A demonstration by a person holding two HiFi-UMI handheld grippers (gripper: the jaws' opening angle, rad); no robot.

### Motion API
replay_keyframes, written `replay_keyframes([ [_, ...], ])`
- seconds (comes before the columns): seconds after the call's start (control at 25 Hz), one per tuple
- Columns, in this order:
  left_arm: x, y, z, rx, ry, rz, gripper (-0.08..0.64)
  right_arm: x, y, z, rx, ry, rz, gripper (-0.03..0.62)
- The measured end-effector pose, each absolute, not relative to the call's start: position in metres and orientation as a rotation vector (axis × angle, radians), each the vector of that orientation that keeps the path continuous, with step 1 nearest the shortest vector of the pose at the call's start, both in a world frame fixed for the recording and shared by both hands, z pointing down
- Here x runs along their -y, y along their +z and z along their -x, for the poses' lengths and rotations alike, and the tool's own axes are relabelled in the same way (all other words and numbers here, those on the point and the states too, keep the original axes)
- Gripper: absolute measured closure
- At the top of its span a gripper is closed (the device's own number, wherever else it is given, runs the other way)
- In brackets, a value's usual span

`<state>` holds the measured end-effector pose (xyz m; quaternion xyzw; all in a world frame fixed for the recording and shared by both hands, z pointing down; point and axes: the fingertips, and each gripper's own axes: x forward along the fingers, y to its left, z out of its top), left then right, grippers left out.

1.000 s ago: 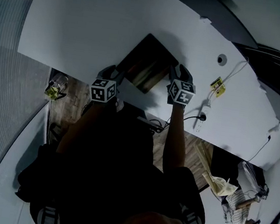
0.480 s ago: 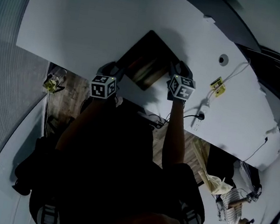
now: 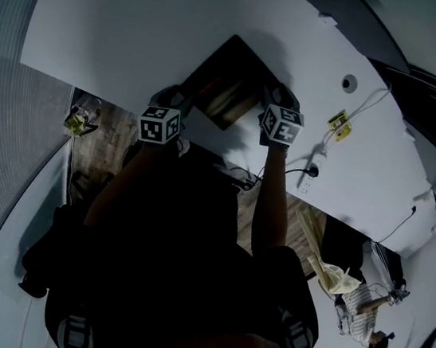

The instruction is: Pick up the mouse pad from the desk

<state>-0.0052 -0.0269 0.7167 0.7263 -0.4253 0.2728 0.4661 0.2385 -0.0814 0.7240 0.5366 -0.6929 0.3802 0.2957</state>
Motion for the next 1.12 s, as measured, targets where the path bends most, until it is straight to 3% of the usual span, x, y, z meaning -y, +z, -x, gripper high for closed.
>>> replay_keyframes([
  [1.12,0.028,0.721,0.005,1.040,0.704,-1.795,0.351,0.077,0.725,-0.217,1.813,0.994,-1.354,0.414],
])
